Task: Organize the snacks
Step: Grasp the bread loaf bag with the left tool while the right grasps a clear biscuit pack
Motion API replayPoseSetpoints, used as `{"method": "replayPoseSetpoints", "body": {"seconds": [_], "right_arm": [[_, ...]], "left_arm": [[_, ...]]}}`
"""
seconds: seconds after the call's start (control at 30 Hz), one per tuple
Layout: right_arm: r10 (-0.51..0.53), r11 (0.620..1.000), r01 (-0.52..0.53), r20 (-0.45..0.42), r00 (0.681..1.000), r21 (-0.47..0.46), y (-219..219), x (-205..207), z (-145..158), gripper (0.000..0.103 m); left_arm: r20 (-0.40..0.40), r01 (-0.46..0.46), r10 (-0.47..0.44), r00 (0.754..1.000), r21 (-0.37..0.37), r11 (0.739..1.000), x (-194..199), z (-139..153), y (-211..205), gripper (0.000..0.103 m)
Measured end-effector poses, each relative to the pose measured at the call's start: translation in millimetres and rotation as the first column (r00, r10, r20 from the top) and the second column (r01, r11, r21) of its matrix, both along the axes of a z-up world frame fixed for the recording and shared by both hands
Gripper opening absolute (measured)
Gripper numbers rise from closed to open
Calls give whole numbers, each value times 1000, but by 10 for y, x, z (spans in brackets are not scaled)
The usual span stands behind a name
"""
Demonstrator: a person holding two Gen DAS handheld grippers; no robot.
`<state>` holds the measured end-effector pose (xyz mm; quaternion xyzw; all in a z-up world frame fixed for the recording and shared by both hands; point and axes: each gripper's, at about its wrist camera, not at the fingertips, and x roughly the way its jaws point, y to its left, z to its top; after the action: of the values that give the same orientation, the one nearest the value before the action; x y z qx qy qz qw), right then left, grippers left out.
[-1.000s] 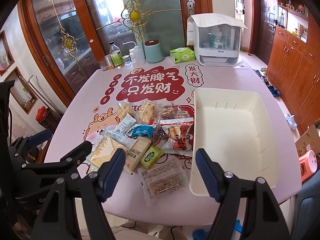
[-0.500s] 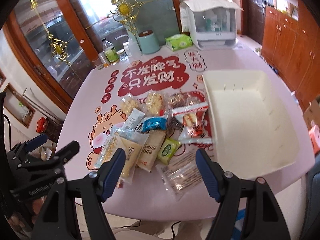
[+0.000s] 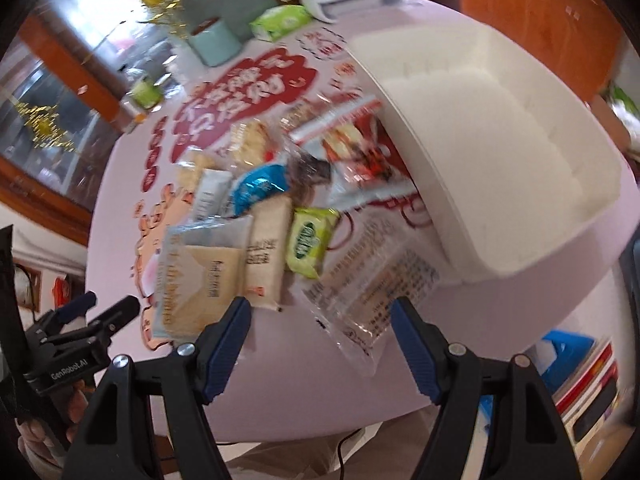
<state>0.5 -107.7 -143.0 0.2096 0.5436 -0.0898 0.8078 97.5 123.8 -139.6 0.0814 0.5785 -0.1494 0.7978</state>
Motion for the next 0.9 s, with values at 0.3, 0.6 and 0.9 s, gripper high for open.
{"method": "replayPoseSetpoints", "body": {"seconds": [0.3,0.6,0.9], "right_arm": [[-222,975,222,18,975,17,-119,24,-458,73],[-370,929,370,10,929,15,-235,85,-715,81],[-359,930,358,0,933,-85,-116,179,-788,86]], "left_arm": [[-120,10,-8,993,13,1000,177,-591,-206,102],[-161,-12,9,987,-20,1000,244,-744,-335,103],[-172,-19,15,985,-23,1000,270,-948,-558,103]]}}
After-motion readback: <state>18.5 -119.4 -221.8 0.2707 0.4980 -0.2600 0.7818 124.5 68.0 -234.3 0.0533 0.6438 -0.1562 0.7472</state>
